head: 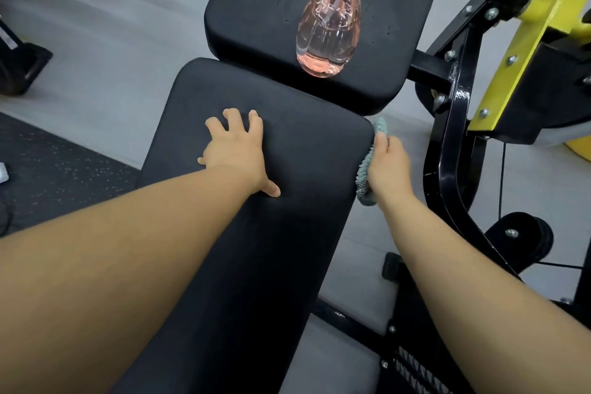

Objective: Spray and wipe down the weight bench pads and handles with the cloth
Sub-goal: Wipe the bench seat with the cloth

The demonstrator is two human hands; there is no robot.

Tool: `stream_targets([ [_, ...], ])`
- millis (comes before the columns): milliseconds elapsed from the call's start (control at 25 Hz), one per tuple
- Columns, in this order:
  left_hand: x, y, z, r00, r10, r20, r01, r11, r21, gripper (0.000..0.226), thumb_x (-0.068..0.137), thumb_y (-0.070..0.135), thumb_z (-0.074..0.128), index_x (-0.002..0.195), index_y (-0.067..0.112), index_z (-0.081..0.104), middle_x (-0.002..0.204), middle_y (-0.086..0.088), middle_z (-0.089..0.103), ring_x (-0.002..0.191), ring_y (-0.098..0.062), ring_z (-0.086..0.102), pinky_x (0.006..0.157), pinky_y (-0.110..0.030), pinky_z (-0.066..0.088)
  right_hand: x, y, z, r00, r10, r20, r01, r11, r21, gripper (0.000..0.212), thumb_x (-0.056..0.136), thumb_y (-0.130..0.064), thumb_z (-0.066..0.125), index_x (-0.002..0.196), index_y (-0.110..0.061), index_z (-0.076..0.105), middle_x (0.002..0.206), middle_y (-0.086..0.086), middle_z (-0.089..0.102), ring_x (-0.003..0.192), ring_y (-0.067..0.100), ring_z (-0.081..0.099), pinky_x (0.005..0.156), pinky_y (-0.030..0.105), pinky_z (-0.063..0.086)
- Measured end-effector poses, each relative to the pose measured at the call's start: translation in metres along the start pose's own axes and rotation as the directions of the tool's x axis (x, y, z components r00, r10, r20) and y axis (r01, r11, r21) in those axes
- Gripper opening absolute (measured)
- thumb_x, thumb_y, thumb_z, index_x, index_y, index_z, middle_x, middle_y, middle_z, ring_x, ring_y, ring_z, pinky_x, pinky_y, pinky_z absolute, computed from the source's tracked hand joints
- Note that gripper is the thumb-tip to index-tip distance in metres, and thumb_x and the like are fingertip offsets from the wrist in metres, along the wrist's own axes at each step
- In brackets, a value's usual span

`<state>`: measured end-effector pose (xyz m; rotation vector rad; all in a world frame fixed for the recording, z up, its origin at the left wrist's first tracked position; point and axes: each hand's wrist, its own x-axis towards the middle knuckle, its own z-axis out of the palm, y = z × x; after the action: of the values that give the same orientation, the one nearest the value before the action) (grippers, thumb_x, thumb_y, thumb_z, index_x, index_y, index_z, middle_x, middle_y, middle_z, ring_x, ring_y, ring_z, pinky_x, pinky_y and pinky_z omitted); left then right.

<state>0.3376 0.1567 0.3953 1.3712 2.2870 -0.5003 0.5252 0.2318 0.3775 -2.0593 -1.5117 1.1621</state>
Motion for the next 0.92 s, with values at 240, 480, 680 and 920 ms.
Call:
stream_targets([
  [240,0.003,-0.001,0.002,1.0,0.01,0.01,-0.011,1.0,0.026,0.139,0.05,0.069,0.076,0.147,0.019,-0.009,0.146,-0.014,0.003,0.132,-0.042,0.013,0.081,-0.045,0.054,0.02,-0.028,0.012,0.95,-0.309,-0.052,0.28,0.911,-0.303,0.028,0.1,-0.027,0.036,0.113,-0.011,0.055,0.108,0.008,0.062,0.099,0.027,0.054,0.071,0.03,0.034],
  [480,0.002,0.0,0.001,1.0,0.011,0.029,-0.012,0.999,0.036,0.139,0.052,0.07,0.075,0.147,0.018,-0.013,0.149,-0.015,-0.002,0.134,-0.043,0.01,0.083,-0.047,0.053,0.016,-0.054,0.001,0.912,-0.343,-0.226,0.368,0.927,0.078,0.035,0.096,-0.01,0.041,0.121,-0.024,0.061,0.109,-0.009,0.048,0.1,0.002,0.052,0.078,-0.001,0.03],
  [680,0.003,-0.001,0.0,0.999,0.026,0.027,-0.027,0.999,0.038,0.139,0.053,0.071,0.073,0.147,0.018,-0.014,0.151,-0.016,-0.004,0.136,-0.044,0.009,0.085,-0.047,0.053,0.022,-0.106,0.029,0.95,-0.294,-0.102,0.262,0.932,-0.251,0.099,0.062,-0.071,0.067,0.142,-0.025,0.033,0.153,-0.002,0.012,0.133,0.027,0.025,0.108,0.036,0.022],
  [920,0.003,-0.002,0.002,0.999,0.03,0.013,-0.03,0.999,0.03,0.139,0.052,0.072,0.073,0.147,0.018,-0.014,0.149,-0.016,-0.002,0.134,-0.043,0.012,0.081,-0.044,0.055,0.039,-0.123,0.048,0.962,-0.211,-0.172,0.174,0.963,-0.204,0.103,0.054,-0.067,0.072,0.139,-0.029,0.03,0.144,-0.008,0.035,0.125,0.028,0.034,0.101,0.04,0.028],
])
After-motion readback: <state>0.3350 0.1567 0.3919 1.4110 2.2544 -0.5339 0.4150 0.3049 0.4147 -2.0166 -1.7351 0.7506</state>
